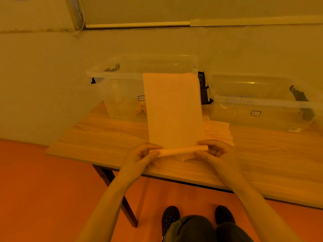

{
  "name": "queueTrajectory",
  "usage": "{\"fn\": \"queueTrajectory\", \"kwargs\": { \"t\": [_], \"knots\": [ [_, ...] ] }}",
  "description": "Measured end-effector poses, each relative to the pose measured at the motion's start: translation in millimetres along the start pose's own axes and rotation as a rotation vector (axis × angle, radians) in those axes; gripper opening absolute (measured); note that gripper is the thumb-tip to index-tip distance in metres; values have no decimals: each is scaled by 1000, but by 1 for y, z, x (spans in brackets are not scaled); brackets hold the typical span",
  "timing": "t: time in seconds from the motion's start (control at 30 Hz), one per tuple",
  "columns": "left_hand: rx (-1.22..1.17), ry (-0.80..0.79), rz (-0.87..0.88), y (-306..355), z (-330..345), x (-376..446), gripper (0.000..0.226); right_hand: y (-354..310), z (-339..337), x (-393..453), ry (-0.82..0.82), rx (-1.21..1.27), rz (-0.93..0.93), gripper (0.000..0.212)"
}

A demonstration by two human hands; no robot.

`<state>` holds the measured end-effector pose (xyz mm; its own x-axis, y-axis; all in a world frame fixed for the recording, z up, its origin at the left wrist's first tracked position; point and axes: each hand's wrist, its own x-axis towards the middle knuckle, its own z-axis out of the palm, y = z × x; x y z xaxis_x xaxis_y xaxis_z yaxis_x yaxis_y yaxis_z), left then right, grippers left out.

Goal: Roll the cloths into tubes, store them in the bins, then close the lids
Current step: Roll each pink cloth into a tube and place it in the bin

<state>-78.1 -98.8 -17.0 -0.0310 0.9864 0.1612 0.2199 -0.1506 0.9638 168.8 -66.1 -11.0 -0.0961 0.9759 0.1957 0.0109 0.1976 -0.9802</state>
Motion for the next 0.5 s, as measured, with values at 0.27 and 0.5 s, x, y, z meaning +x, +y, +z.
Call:
{"fn": "queueTrajectory", "kwargs": {
  "t": [0.27,0.5],
  "knots": [
    [-48,-25,-28,4,-1,-1,19,-1,2,-1,1,-28,-6,26],
    [-45,-27,-38,5,1,-1,19,-2,1,-2,-9,-12,-13,25]
  ]
}}
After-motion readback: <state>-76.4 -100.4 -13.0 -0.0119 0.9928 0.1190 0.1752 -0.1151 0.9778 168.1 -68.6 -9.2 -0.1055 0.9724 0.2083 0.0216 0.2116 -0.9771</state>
